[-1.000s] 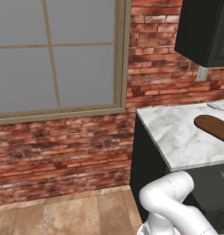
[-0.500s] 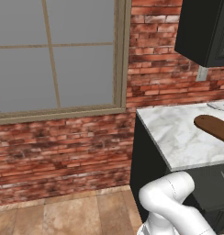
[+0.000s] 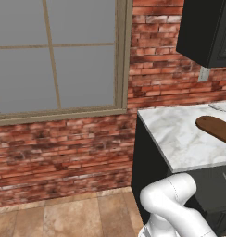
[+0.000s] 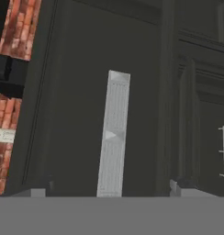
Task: Open the drawer on the right and place the cutting tools on the cutting board.
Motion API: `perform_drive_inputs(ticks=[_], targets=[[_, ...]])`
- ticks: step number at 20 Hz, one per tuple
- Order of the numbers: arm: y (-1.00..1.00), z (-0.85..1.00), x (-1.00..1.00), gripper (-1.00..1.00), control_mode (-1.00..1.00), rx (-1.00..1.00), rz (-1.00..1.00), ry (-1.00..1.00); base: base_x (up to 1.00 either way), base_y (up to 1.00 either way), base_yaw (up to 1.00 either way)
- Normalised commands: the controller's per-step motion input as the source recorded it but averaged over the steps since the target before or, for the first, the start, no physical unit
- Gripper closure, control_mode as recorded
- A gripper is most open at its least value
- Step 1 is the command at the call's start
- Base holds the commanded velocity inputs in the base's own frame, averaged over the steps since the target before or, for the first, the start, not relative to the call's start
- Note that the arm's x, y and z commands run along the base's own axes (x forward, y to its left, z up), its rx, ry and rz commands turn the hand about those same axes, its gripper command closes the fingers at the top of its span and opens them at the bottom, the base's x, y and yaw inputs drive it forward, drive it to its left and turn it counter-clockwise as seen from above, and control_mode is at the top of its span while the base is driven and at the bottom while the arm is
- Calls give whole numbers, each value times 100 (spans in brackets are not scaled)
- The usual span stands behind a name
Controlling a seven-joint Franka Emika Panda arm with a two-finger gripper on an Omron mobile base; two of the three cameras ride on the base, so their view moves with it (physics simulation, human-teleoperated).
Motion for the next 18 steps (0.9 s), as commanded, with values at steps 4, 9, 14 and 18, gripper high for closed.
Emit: perform_drive_inputs(ticks=[4, 9, 14, 18], targets=[[1, 6, -33, -100, -100, -5, 1, 0, 0, 0, 0], [3, 19, -19, -100, -100, -5, 0, 1, 0, 0, 0], [5, 26, -5, -100, -100, -5, 0, 6, 0, 0, 0], [6, 23, -12, -100, -100, -6, 0, 9, 0, 0, 0]])
